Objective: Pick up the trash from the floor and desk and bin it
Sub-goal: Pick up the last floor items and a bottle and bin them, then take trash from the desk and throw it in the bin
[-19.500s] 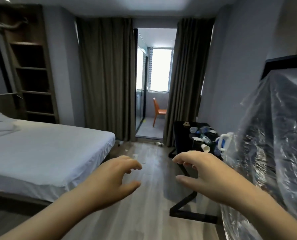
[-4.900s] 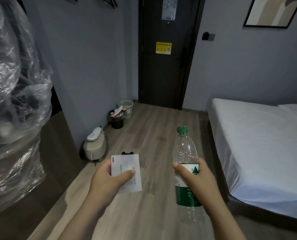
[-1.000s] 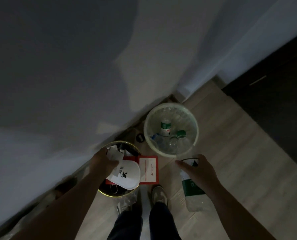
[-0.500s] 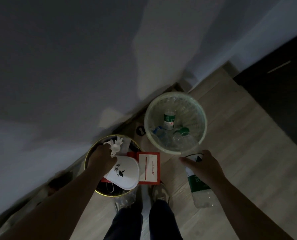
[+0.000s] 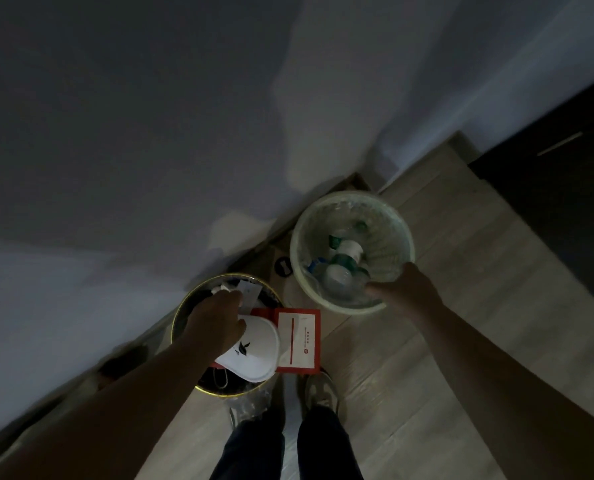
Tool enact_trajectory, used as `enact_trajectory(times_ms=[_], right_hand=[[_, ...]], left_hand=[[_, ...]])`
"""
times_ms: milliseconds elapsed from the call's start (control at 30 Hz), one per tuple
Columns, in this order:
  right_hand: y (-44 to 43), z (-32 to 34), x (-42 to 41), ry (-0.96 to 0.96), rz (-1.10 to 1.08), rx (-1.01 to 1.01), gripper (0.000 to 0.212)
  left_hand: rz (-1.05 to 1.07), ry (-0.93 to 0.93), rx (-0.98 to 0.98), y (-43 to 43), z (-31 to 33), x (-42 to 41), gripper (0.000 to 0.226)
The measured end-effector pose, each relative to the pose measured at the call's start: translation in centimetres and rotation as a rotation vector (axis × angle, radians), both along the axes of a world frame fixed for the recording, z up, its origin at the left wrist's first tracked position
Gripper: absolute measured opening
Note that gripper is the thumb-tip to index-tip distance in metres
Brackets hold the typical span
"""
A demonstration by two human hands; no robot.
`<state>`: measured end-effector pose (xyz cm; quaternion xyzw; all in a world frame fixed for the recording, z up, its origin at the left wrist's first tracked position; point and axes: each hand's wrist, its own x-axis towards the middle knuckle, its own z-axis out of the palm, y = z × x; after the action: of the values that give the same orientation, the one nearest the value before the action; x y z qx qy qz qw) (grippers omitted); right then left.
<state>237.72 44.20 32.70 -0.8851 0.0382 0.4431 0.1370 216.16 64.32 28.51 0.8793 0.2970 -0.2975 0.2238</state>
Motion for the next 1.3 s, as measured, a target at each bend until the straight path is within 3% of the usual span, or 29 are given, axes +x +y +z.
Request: enact_trajectory(times_ms=[167, 333, 567, 633, 733, 1033, 1300], right_hand=[[-1.0, 2.3, -1.6, -0.024, 0.144, -0.028, 0.067], [-0.9, 8.7, -2.5, -0.082, 0.335, -0.018, 0.053], [-0.4, 22.6, -2.8, -0.234, 0.784, 0.131, 0.055], [-0.2, 27.3, -2.5, -0.3, 0.878, 0.19, 0.056], [0.3, 34.4, -2.1, -0.382, 0.958, 0.298, 0.056], [4.3, 55.3, -2.9, -0.631, 1.17, 0.653, 0.051], [9.5, 70.0, -11.4, -0.882, 1.353, 0.964, 0.047]], left_hand=[[-0.032, -0.001, -0.032, -0.7, 3.3, 0.4, 0.036], [-0.083, -0.032, -0.034, -1.7, 9.8, 1.2, 0.039], [-0.051, -0.214, 0.016, -2.7, 24.3, 2.5, 0.034], [-0.051, -0.352, 0.031, -2.8, 29.3, 2.7, 0.033], [-0.05, -0.4, 0.065, -2.7, 37.4, 2.6, 0.04], [0.056, -0.655, 0.392, -1.3, 59.2, -1.3, 0.039], [0.218, -0.753, 0.699, -1.8, 73.8, -12.7, 0.037]])
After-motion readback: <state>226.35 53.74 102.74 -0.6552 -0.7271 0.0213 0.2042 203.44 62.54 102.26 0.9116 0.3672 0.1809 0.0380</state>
